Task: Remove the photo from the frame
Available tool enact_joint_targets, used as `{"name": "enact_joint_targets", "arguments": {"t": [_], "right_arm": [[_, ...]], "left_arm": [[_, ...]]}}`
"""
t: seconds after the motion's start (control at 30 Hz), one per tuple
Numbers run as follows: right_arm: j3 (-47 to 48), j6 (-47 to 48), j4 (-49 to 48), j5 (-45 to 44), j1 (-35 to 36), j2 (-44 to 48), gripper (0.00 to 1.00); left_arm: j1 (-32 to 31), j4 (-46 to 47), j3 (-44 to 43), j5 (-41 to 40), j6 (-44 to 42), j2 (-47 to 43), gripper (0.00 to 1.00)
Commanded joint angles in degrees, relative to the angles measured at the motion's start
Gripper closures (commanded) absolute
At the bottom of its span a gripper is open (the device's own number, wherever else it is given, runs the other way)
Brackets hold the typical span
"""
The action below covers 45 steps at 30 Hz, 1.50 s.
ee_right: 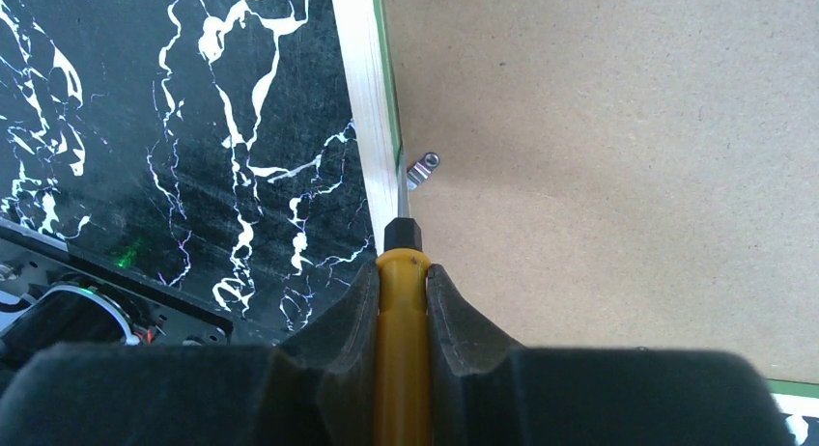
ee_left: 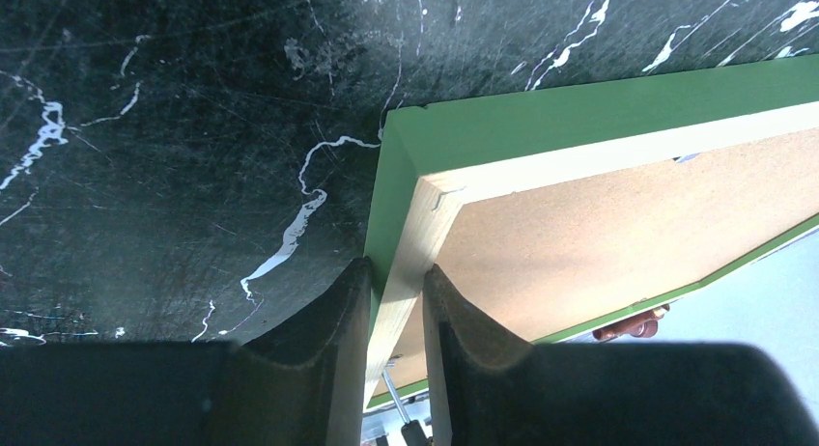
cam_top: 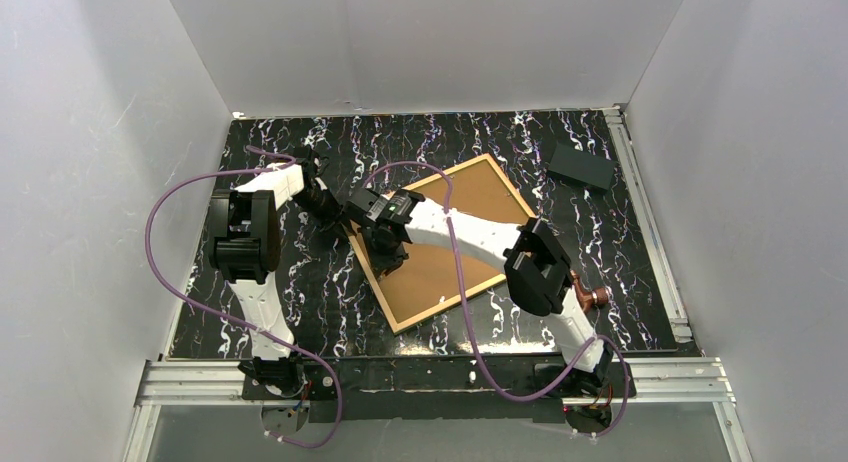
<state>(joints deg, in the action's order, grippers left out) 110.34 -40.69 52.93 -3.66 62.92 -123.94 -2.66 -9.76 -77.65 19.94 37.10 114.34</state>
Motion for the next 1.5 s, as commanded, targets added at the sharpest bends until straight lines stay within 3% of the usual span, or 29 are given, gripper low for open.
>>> {"name": "enact_joint_targets", "arguments": {"t": [0.0, 0.83, 1.33, 1.47], "right_arm": [[-2.8, -0.7, 3.8, 0.9, 1.6, 2.3, 0.99], [-12.4, -3.9, 3.9, 0.8, 2.2, 7.6, 0.99], [-7.5, -5.5, 13.1, -8.3, 2.3, 8.6, 0.99], [-10.0, -4.3, 6.8, -5.9, 2.7, 14.5, 0.99]], "left_arm": [[1.1, -5.0, 0.5, -6.2, -0.1, 3.1, 1.00], [1.2, -5.8, 0.1, -7.8, -1.4, 3.3, 1.00], [1.2, -6.0, 0.1, -7.9, -1.4, 3.4, 1.00], [1.2, -6.0, 0.0, -7.8, -1.5, 3.5, 1.00]]}}
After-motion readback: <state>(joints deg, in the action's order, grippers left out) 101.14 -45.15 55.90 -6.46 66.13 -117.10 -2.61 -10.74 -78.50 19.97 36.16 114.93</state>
